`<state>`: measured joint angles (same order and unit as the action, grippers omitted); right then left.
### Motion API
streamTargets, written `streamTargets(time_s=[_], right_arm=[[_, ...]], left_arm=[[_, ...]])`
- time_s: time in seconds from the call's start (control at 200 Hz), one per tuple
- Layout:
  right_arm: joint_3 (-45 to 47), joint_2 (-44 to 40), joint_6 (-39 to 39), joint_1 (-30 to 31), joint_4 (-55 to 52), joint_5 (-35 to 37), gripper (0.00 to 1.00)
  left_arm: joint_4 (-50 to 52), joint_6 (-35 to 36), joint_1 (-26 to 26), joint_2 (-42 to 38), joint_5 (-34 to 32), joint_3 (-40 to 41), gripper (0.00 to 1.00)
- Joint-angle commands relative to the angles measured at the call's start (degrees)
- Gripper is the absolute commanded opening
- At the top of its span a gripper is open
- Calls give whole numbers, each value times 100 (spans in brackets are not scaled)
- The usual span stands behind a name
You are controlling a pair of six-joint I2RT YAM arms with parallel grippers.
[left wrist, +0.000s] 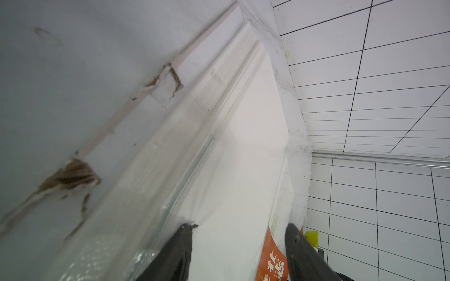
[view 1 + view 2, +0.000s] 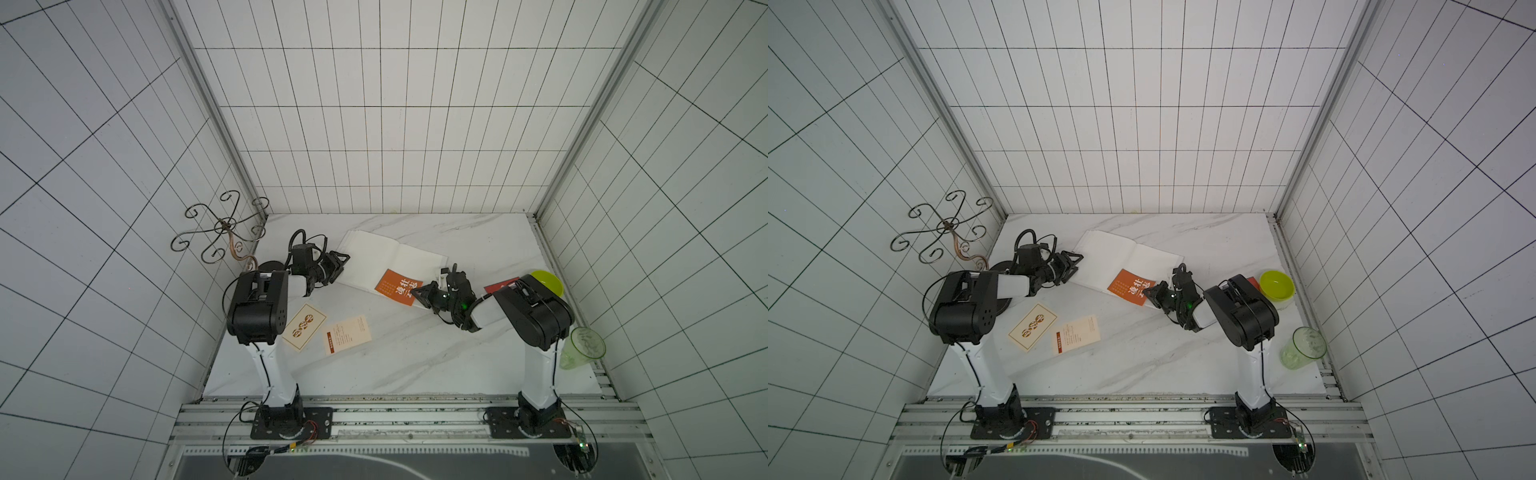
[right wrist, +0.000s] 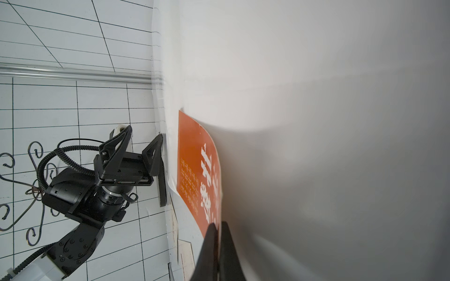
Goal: Place the photos into the photo albums
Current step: Insert the photo into the photo album.
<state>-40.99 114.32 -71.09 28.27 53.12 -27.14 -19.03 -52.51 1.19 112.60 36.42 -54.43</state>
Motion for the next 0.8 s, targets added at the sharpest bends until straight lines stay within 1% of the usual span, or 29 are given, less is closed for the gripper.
streamTargets(time_s=[0.0,0.405,0.695,0.795], right_arm=[[-422,81,-37,56,63,-99,0],[-680,238,-45,56,45,-371,0],[-1270,548,57,97,-247,-694,0],[-1506,697,41,135,-300,-748,0]], left_arm=[[1115,-89,13,445,-338,337,62],[1104,-84,19,386,-362,372,62],[1121,-76,22,353,-366,338,62],[1281,96,21,257,-420,240,62]])
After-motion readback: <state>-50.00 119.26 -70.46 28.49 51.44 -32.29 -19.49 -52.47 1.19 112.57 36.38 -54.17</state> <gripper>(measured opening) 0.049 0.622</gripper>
